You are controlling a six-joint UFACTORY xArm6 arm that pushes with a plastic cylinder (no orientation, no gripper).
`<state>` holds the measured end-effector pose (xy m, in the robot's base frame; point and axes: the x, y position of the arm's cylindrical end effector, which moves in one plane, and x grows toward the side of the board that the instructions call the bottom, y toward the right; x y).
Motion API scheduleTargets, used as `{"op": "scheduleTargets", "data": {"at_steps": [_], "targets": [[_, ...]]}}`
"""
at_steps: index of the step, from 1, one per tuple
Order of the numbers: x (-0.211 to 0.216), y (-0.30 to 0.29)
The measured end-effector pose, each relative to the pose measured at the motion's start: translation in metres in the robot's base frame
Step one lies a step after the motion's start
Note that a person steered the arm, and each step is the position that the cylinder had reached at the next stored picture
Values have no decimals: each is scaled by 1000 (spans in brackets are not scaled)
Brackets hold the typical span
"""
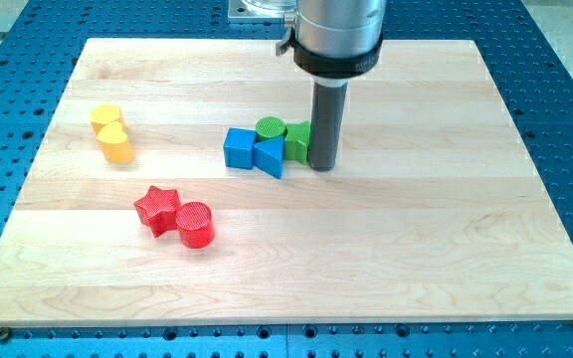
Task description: Push the green blocks into the blue blocks
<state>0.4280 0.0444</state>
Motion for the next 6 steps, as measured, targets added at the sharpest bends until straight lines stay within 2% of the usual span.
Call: {"op": "scheduleTargets", "data": {"at_steps": [3,4,5,6], "targets": [[-76,-7],[-75,-66],[-55,-112],[-7,-113]]}}
